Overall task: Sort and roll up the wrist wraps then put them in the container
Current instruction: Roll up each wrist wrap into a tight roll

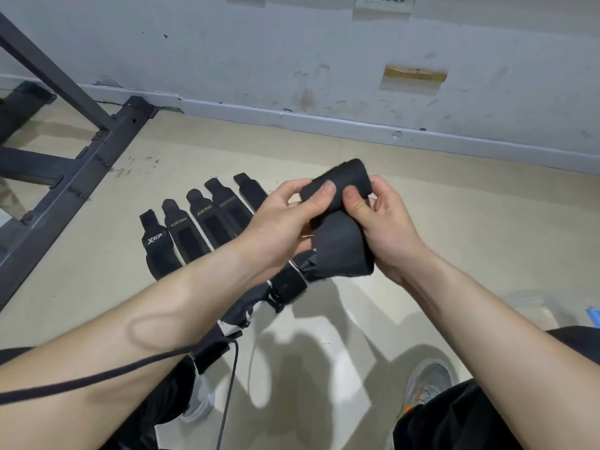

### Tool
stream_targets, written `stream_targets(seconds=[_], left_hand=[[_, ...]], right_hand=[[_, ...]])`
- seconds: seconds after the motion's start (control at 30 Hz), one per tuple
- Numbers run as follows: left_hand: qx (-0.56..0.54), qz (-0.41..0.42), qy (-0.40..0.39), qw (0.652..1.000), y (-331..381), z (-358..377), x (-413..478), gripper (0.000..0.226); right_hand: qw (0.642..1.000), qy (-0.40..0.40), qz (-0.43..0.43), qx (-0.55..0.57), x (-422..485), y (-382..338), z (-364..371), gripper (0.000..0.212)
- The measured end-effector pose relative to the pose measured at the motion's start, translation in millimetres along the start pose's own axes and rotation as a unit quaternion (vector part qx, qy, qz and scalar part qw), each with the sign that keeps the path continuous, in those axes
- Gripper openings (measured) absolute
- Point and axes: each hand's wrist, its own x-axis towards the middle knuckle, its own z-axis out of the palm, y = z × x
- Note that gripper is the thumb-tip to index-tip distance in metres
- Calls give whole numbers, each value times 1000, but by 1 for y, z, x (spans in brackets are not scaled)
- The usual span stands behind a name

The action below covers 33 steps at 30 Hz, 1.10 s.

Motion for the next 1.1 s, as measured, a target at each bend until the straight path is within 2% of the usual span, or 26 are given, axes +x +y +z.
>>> stream_targets(seconds=[0.07,0.13,0.3,0.37,0.43,0.5,0.57,0.63,0.8,0.87,0.93,1.0,1.03,1.1], left_hand=[[29,40,34,998,-9,1,4,50],[63,78,57,993,-12,0,7,45],[140,151,48,977,-9,-6,13,39],[161,159,33,973,-11,-6,14,40],[171,166,25,971,-14,-7,16,44],[160,150,34,975,-17,-7,17,51],[94,93,44,990,-21,-5,16,60],[50,57,26,997,-26,-1,15,60],[35,40,-26,998,-25,13,9,32],[-10,18,-29,999,-18,16,7,36],[-12,-1,-13,1000,-16,17,8,57],[57,8,25,998,-18,18,8,76],[86,19,46,995,-21,18,8,77],[103,44,82,990,-24,17,10,58]], right_hand=[[1000,1,9,-22,-3,8,4,28],[999,-18,21,-19,-5,9,2,22],[993,-69,86,-51,-4,0,-5,37],[993,-56,88,-55,-5,-1,-2,50],[996,-34,72,-49,-3,0,0,49],[998,-26,54,-27,-3,0,0,27],[998,-32,36,-27,-3,0,-1,17],[997,-30,18,-67,-3,3,-1,16],[967,-6,-22,-256,-9,4,2,25],[944,7,-25,-328,-11,4,2,27],[932,5,-26,-362,-13,5,1,26],[940,-12,-38,-339,-11,8,-2,22],[950,-22,-41,-310,-10,10,-3,21],[973,-36,-28,-224,-6,12,-4,28]])
